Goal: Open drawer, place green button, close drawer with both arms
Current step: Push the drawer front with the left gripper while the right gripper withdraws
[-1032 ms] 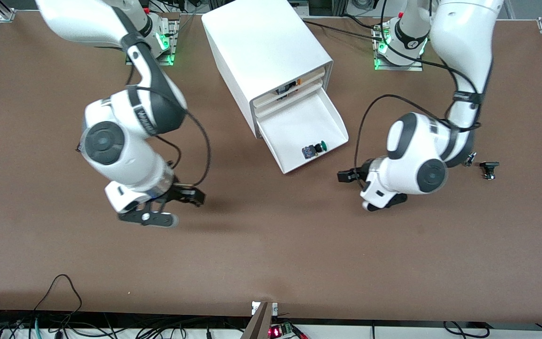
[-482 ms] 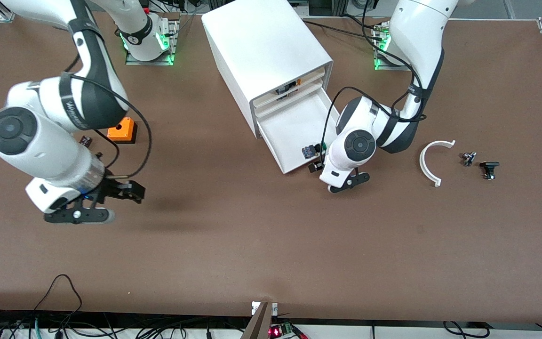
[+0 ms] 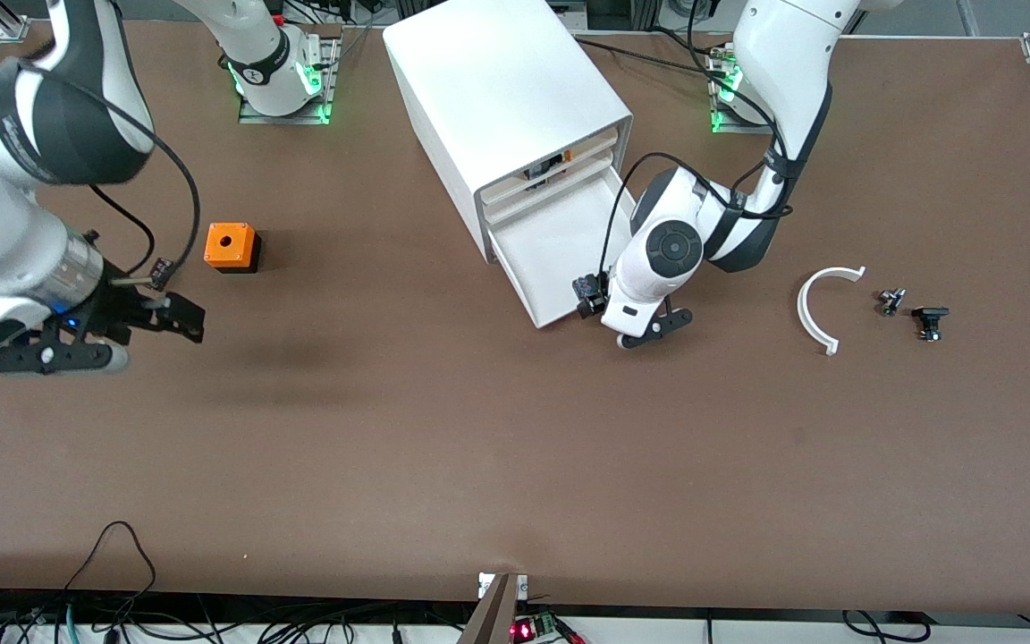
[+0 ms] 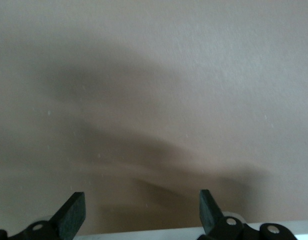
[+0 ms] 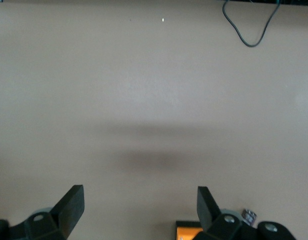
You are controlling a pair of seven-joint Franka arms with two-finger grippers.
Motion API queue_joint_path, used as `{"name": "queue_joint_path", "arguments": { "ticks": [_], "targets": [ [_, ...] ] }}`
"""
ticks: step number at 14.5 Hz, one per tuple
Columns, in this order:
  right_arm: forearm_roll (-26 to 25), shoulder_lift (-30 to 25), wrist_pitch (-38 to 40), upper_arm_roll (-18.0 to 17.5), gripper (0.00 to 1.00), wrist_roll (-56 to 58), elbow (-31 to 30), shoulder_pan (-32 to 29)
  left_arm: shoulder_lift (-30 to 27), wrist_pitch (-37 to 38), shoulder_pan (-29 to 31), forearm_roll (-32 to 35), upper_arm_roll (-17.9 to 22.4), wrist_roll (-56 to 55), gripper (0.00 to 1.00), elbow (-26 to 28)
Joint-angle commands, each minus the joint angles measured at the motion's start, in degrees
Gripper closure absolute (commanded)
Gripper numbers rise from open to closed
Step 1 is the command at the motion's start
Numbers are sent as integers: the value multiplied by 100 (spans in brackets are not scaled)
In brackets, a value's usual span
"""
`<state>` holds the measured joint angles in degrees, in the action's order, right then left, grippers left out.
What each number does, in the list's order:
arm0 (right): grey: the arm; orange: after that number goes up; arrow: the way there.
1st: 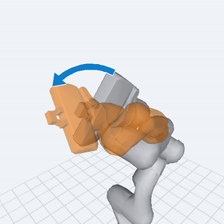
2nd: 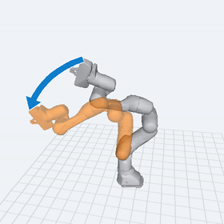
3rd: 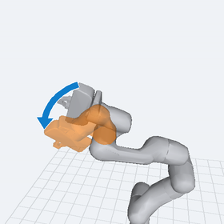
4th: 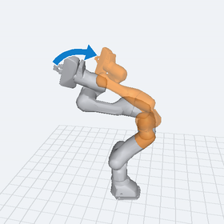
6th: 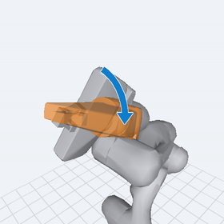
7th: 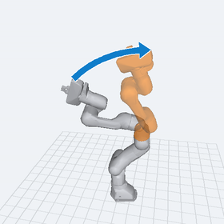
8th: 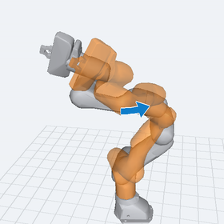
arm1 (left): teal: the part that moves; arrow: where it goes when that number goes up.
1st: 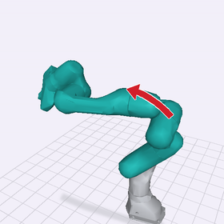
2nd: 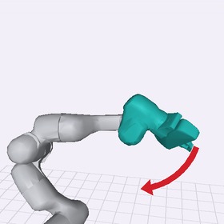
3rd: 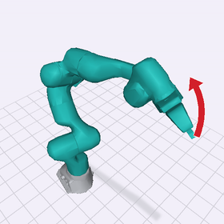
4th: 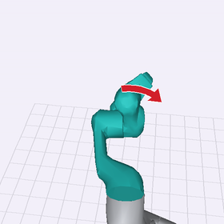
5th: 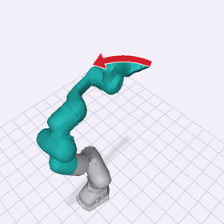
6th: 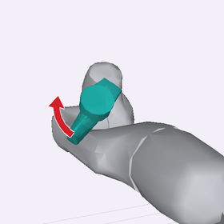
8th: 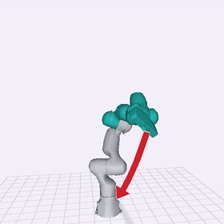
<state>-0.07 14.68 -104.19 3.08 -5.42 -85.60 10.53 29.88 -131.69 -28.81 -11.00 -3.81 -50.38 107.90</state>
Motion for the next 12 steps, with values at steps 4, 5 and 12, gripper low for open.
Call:
{"name": "queue_joint_path", "arguments": {
  "ticks": [4,5,12],
  "targets": [
    [112,-1045,249,141,0,50,-863,-16,-386,-24,33,54,-453,-420,0,451],
    [112,-1116,398,176,0,23,-845,-16,-386,-24,24,54,-567,-507,0,503],
    [77,-976,531,185,0,58,-432,-7,-421,-15,42,36,-1148,-1289,0,600]
  ]
}}
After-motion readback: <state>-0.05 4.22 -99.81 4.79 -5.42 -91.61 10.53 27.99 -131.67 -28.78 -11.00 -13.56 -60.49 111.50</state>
